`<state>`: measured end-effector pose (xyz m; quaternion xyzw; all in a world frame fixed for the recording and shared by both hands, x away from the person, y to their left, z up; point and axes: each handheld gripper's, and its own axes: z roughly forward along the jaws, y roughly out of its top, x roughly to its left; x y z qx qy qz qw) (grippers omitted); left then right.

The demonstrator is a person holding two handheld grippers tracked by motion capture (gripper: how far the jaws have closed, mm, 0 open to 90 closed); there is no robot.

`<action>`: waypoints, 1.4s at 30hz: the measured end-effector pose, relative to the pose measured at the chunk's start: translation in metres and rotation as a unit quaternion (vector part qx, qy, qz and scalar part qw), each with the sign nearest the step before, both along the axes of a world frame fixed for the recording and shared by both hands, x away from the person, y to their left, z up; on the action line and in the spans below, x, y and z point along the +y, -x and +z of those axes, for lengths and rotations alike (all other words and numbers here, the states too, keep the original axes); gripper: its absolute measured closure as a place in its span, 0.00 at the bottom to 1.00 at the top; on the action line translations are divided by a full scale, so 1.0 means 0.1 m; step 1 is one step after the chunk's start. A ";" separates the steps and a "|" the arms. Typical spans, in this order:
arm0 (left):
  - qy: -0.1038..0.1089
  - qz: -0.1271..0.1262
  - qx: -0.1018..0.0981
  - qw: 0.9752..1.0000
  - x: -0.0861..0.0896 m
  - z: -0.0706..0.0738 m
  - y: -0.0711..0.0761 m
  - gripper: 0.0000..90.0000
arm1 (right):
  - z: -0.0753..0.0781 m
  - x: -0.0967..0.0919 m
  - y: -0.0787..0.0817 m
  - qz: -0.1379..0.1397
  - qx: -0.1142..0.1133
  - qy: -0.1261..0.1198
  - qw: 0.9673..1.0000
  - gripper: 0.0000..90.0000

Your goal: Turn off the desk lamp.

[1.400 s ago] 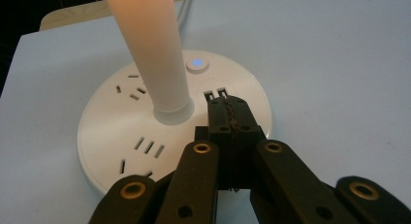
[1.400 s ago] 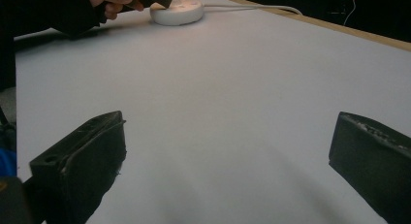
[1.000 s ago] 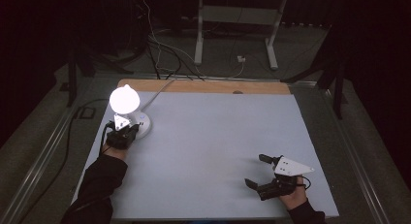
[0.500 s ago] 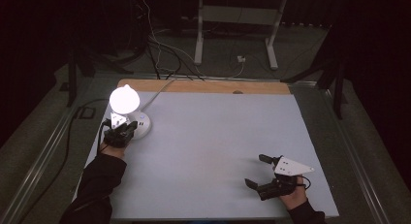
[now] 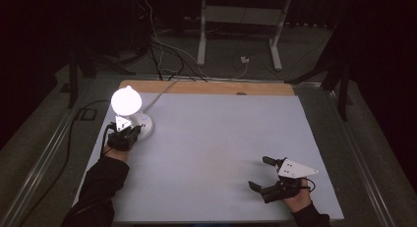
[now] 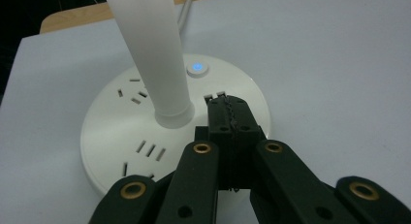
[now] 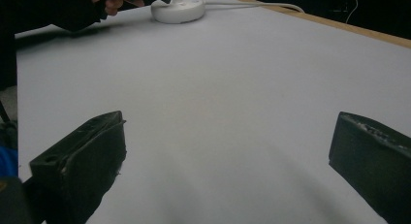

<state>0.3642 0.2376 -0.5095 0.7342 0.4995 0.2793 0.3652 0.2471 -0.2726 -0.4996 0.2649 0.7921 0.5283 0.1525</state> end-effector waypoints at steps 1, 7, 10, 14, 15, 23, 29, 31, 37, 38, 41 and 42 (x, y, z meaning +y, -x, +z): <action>0.001 0.000 0.002 1.000 0.00 -0.01 0.00 1.00 | 0.00 0.00 0.00 0.000 0.001 -0.001 1.000 0.00; -0.005 -0.002 0.004 1.000 -0.01 -0.03 0.00 1.00 | 0.00 0.00 0.00 0.000 0.002 0.000 1.000 0.00; -0.006 -0.002 0.003 1.000 -0.01 -0.04 0.00 1.00 | 0.00 0.00 0.00 0.000 0.000 0.000 1.000 0.00; -0.007 -0.005 0.003 1.000 -0.01 -0.04 0.00 1.00 | -0.01 0.01 0.00 0.001 0.003 0.002 1.000 0.00; -0.009 -0.006 0.003 1.000 -0.01 -0.04 -0.01 1.00 | -0.01 0.01 0.00 0.001 0.002 0.004 1.000 0.00; 0.016 -0.014 -0.019 1.000 -0.03 0.13 0.05 1.00 | 0.00 -0.01 0.00 -0.001 0.002 -0.001 1.000 0.00; 0.038 -0.017 -0.016 0.999 -0.03 0.22 0.09 1.00 | 0.00 0.00 0.01 0.002 0.000 -0.001 1.000 0.00; 0.044 -0.019 -0.014 0.999 -0.03 0.24 0.10 0.95 | 0.00 -0.01 0.00 0.000 0.002 -0.001 1.000 0.00; 0.056 -0.024 -0.004 0.998 -0.04 0.31 0.14 0.82 | -0.01 -0.01 0.00 0.000 0.003 -0.003 1.000 0.00; 0.059 -0.024 0.001 0.998 -0.06 0.32 0.14 0.77 | -0.01 -0.01 0.00 0.000 0.003 -0.003 1.000 0.00; 0.058 -0.027 0.010 0.998 -0.08 0.34 0.14 0.66 | -0.01 -0.02 -0.01 0.001 0.003 -0.006 1.000 0.00; 0.060 -0.029 0.010 0.998 -0.09 0.34 0.15 0.63 | -0.02 -0.02 -0.01 0.000 0.004 -0.006 1.000 0.00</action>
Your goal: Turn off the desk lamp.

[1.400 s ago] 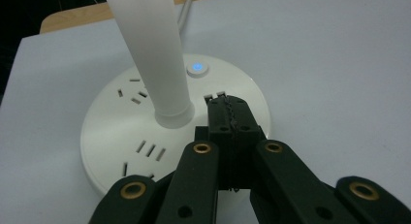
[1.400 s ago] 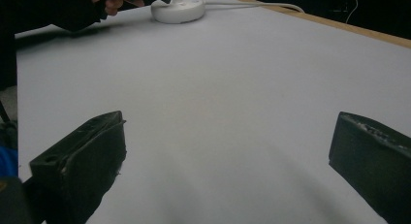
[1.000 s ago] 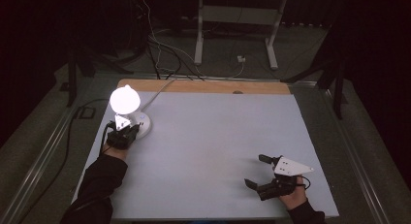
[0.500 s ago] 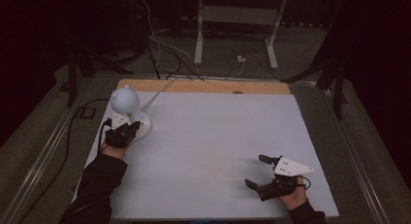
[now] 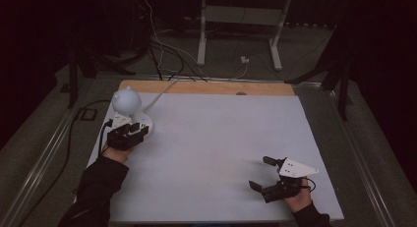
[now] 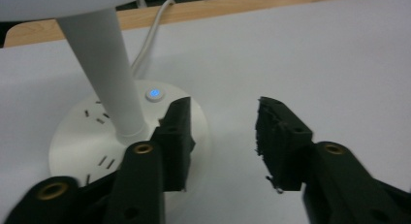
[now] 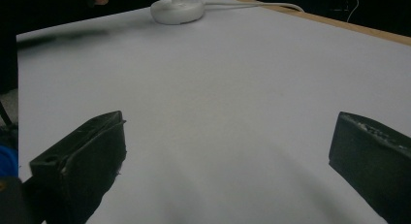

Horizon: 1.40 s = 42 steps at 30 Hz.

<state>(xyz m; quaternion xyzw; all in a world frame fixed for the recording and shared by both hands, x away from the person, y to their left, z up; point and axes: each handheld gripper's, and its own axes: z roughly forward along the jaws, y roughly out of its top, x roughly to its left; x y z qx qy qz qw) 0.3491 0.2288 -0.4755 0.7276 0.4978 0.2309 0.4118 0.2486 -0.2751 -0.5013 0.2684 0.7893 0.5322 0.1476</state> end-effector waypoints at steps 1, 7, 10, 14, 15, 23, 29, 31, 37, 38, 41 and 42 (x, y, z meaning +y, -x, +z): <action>0.004 0.000 -0.001 1.000 -0.01 0.00 0.01 0.58 | 0.00 0.00 -0.01 0.000 0.000 -0.001 1.000 0.00; 0.012 -0.016 0.015 1.000 -0.08 0.05 0.03 0.29 | -0.01 -0.01 -0.03 0.000 0.003 -0.002 1.000 0.00; 0.026 -0.026 0.007 0.999 -0.09 0.09 0.06 0.18 | -0.01 -0.01 -0.03 0.000 0.002 0.001 1.000 0.00; 0.051 -0.065 0.023 0.996 -0.10 0.12 0.10 0.03 | -0.01 0.00 -0.02 -0.001 0.003 0.001 1.000 0.00; 0.049 -0.071 0.026 0.996 -0.11 0.12 0.12 0.02 | -0.01 0.00 -0.02 -0.001 0.002 0.003 1.000 0.00; 0.045 -0.110 0.029 0.993 -0.15 0.12 0.28 0.01 | 0.01 0.02 0.01 0.000 -0.002 0.010 1.000 0.00; 0.051 -0.135 0.031 0.989 -0.16 0.11 0.37 0.01 | 0.01 0.02 0.02 -0.001 -0.002 0.012 1.000 0.00; 0.054 -0.140 0.033 0.988 -0.17 0.10 0.40 0.01 | 0.01 0.02 0.02 -0.001 -0.001 0.011 1.000 0.00; 0.048 -0.158 0.033 0.986 -0.21 0.05 0.55 0.01 | 0.01 0.02 0.03 0.000 -0.001 0.011 1.000 0.00; 0.045 -0.161 0.032 0.985 -0.21 0.04 0.57 0.01 | 0.01 0.02 0.03 0.000 -0.002 0.011 1.000 0.00; 0.044 -0.165 0.035 0.985 -0.20 0.00 0.64 0.01 | 0.00 0.02 0.02 -0.001 0.000 0.010 1.000 0.00; 0.042 -0.165 0.035 0.985 -0.20 -0.01 0.67 0.01 | 0.00 0.03 0.02 -0.001 0.001 0.011 1.000 0.00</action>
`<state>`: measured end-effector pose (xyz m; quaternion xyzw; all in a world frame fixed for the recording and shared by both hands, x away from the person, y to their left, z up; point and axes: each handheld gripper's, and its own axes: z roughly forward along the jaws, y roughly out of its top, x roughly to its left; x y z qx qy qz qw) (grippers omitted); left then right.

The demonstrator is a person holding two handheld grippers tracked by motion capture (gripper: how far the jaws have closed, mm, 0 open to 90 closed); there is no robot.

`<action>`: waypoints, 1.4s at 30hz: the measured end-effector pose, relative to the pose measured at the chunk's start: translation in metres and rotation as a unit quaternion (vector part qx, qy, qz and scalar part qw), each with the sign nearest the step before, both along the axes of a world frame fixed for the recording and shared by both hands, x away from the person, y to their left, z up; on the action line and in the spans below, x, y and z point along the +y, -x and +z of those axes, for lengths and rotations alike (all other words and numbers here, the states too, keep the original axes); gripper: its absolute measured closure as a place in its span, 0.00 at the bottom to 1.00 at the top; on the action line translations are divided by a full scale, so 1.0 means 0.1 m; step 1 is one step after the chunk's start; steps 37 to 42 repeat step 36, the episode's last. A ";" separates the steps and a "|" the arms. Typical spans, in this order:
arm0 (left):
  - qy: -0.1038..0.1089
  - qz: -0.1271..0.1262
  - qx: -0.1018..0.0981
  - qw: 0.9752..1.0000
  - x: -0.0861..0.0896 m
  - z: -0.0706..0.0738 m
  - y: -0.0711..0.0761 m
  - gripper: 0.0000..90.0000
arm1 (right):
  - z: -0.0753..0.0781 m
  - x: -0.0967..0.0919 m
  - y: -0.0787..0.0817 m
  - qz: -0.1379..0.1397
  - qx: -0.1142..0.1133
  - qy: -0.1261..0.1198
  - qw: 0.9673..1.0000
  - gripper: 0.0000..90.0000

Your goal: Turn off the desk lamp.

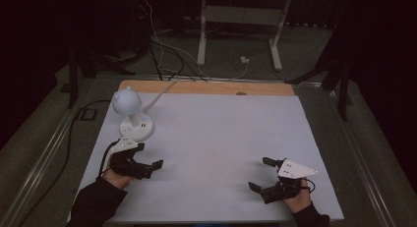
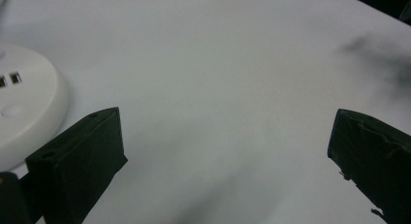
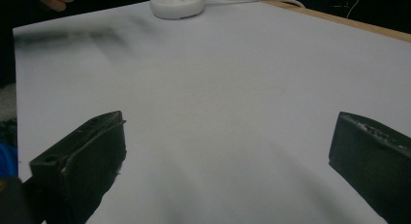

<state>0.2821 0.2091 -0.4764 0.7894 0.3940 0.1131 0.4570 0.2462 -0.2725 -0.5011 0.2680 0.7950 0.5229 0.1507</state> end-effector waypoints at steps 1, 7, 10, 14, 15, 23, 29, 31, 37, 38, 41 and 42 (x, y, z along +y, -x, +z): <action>-0.001 -0.002 0.001 1.000 0.00 -0.01 0.03 0.01 | 0.00 0.00 0.00 0.000 0.000 0.001 1.000 0.00; -0.009 -0.017 0.008 1.000 0.03 -0.11 0.16 0.01 | 0.00 0.00 0.00 -0.001 0.002 0.001 1.000 0.00; -0.013 -0.019 0.009 1.000 0.06 -0.17 0.23 0.01 | 0.00 0.00 0.00 -0.001 0.002 0.000 1.000 0.00; -0.018 -0.021 0.007 1.000 0.09 -0.22 0.31 0.01 | 0.00 0.00 0.00 -0.001 0.002 0.001 1.000 0.00; -0.017 -0.021 0.006 1.000 0.10 -0.23 0.33 0.01 | 0.00 0.00 0.00 -0.002 0.002 0.001 1.000 0.00; -0.037 -0.020 -0.012 0.999 0.14 -0.30 0.42 0.01 | -0.01 0.00 0.00 -0.001 0.004 0.000 1.000 0.00; -0.059 -0.026 -0.008 0.998 0.15 -0.33 0.45 0.01 | -0.01 -0.01 -0.01 -0.001 0.004 0.000 1.000 0.00; -0.064 -0.027 -0.008 0.998 0.14 -0.34 0.45 0.01 | 0.00 0.00 0.00 0.000 0.002 0.000 1.000 0.00; -0.067 -0.032 -0.008 0.997 0.12 -0.36 0.44 0.01 | 0.00 -0.01 0.00 0.000 0.002 0.000 1.000 0.00; -0.067 -0.032 -0.008 0.997 0.12 -0.36 0.44 0.01 | 0.00 -0.01 0.00 0.000 0.002 0.000 1.000 0.00; -0.067 -0.032 -0.008 0.997 0.12 -0.36 0.44 0.01 | 0.00 -0.01 0.00 0.000 0.002 0.000 1.000 0.00; -0.067 -0.032 -0.008 0.997 0.12 -0.36 0.44 0.01 | 0.00 -0.01 0.00 0.000 0.002 0.000 1.000 0.00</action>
